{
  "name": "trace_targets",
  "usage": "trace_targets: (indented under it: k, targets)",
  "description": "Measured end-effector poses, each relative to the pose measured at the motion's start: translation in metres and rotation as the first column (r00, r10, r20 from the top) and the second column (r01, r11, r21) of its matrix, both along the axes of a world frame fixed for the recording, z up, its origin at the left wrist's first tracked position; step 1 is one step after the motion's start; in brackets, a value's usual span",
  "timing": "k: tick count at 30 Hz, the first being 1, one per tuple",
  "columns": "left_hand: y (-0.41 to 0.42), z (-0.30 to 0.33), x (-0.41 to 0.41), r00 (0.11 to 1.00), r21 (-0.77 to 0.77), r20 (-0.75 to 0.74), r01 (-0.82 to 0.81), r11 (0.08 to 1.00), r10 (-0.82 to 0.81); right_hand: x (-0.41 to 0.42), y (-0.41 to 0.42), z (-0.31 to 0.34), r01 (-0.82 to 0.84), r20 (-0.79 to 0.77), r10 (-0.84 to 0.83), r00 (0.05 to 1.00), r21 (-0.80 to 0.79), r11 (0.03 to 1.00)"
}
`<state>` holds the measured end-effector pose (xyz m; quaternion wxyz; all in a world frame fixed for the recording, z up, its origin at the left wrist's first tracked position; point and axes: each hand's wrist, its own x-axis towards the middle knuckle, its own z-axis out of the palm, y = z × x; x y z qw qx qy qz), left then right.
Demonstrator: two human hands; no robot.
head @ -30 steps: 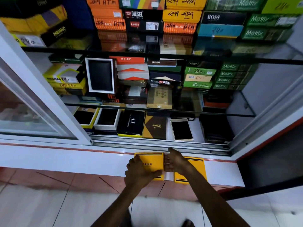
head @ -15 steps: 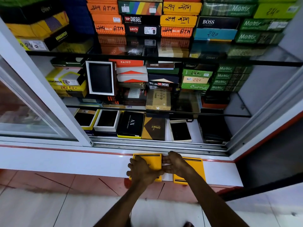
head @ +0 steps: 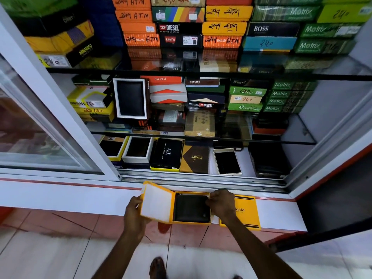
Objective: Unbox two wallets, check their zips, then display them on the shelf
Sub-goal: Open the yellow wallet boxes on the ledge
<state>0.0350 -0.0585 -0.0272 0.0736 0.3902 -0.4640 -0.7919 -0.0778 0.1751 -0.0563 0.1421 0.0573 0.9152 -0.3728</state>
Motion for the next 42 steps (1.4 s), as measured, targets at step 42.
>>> trace_targets:
  k: [42]
  targets:
    - [0.200,-0.004,-0.089,0.600,-0.533,0.558,0.788,0.308,-0.573,-0.006,0.144,0.021,0.395,0.500,-0.192,0.844,-0.340,0.853]
